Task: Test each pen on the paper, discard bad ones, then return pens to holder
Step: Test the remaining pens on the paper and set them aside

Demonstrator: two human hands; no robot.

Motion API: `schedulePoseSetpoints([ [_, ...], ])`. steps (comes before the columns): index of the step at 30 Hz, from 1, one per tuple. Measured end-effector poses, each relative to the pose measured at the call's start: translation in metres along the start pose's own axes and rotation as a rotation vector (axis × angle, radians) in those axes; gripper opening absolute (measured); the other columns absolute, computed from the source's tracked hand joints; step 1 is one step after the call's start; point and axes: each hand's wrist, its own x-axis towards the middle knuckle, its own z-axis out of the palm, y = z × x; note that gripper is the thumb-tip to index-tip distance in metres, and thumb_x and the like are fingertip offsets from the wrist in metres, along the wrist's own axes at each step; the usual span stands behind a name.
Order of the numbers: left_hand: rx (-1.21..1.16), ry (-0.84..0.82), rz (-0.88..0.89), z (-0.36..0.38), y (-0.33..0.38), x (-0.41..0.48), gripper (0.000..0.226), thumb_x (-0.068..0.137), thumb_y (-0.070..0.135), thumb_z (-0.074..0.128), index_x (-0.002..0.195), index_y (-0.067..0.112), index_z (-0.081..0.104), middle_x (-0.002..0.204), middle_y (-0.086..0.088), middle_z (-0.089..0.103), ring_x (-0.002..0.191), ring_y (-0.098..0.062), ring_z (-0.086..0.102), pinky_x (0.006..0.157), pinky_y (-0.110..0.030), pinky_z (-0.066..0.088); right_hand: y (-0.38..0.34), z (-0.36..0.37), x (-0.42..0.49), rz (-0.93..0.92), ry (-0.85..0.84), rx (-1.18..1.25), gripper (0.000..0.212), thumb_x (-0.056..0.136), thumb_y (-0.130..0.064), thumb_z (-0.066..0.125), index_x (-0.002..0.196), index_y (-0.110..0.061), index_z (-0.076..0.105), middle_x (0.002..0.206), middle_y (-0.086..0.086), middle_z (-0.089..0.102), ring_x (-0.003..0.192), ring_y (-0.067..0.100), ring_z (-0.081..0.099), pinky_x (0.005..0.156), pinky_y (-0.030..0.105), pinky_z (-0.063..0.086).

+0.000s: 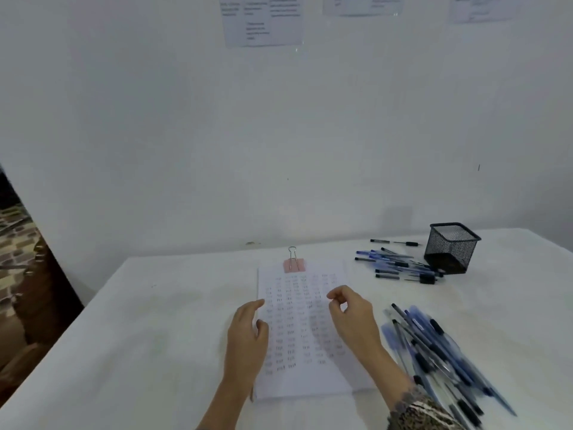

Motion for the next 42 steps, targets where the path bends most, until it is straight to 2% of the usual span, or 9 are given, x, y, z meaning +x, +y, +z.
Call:
schedulePoseSetpoints([
  [6,0.034,-0.097,-0.011,0.014,-0.016,0.014,0.038,0.088,0.001,0.046,0.123,0.015,0.052,0.117,0.011,0.045,0.114,-0.005,0.044,0.098,-0.012,0.027,0.021,-0.033,0.072,0.234,-0.130,-0.306,0.012,0.089,-0.019,0.046,0.085,-0.021,0.058,0.087,-0.001,0.063,0.078,0.017,0.059,0.070,0.031,0.049],
  [9,0.071,-0.130,-0.012,0.018,-0.022,0.016,0.040,0.088,0.004,0.046,0.127,0.016,0.049,0.124,0.009,0.042,0.114,-0.002,0.039,0.097,-0.011,0.024,0.043,-0.050,0.105,0.318,-0.093,-0.539,0.023,0.091,-0.014,0.043,0.104,-0.016,0.061,0.107,0.005,0.062,0.098,0.024,0.058,0.076,0.031,0.047],
  [13,0.126,-0.146,-0.016,0.020,-0.025,0.014,0.042,0.090,0.009,0.046,0.131,0.018,0.045,0.131,0.009,0.038,0.114,0.000,0.038,0.097,-0.010,0.026,0.079,-0.066,0.124,0.254,-0.123,-0.945,0.037,0.094,-0.015,0.039,0.129,-0.019,0.049,0.134,0.007,0.045,0.124,0.030,0.041,0.095,0.039,0.042],
  [24,0.207,-0.096,0.031,0.024,-0.028,0.014,0.038,0.089,0.010,0.047,0.127,0.013,0.050,0.128,0.004,0.046,0.115,-0.008,0.044,0.095,-0.012,0.028,0.102,-0.081,0.129,-0.106,-0.238,-1.009,0.018,0.098,-0.028,0.041,0.110,-0.022,0.053,0.116,-0.003,0.054,0.109,0.019,0.051,0.093,0.034,0.038],
  [26,0.209,-0.094,0.032,0.024,-0.029,0.014,0.037,0.089,0.009,0.047,0.126,0.013,0.051,0.128,0.003,0.047,0.114,-0.010,0.045,0.095,-0.013,0.029,0.099,-0.084,0.131,-0.125,-0.184,-0.816,0.012,0.100,-0.024,0.038,0.102,-0.025,0.050,0.100,-0.001,0.058,0.094,0.023,0.056,0.083,0.034,0.039],
  [29,0.210,-0.096,0.042,0.025,-0.029,0.014,0.037,0.089,0.009,0.047,0.125,0.012,0.051,0.127,0.003,0.048,0.113,-0.008,0.046,0.094,-0.013,0.030,0.072,-0.089,0.129,-0.043,-0.087,0.067,0.015,0.101,-0.015,0.034,0.096,-0.022,0.045,0.071,0.000,0.049,0.063,0.015,0.051,0.058,0.025,0.037],
  [33,0.198,-0.098,0.043,0.024,-0.029,0.013,0.037,0.089,0.009,0.046,0.125,0.012,0.051,0.127,0.004,0.047,0.113,-0.008,0.045,0.094,-0.013,0.029,0.009,-0.102,0.103,0.216,-0.055,1.097,0.045,0.078,-0.060,0.045,0.059,-0.019,0.048,0.045,-0.007,0.033,0.037,0.009,0.026,0.042,0.019,0.023],
  [38,0.196,-0.114,0.044,0.023,-0.032,0.013,0.037,0.089,0.008,0.046,0.125,0.010,0.052,0.129,0.002,0.047,0.118,-0.009,0.044,0.096,-0.012,0.026,-0.001,-0.082,0.068,0.279,0.038,1.505,0.043,0.030,-0.041,0.075,0.045,-0.020,0.041,0.039,-0.005,0.022,0.033,0.011,0.018,0.040,0.019,0.015],
  [42,0.204,-0.123,0.038,0.023,-0.032,0.013,0.036,0.090,0.010,0.045,0.126,0.010,0.052,0.131,0.002,0.046,0.120,-0.011,0.043,0.099,-0.014,0.028,0.005,-0.051,0.038,0.311,0.020,1.751,0.040,0.049,-0.050,0.077,0.069,-0.018,0.062,0.045,-0.009,0.034,0.033,0.006,0.024,0.032,0.019,0.021],
])
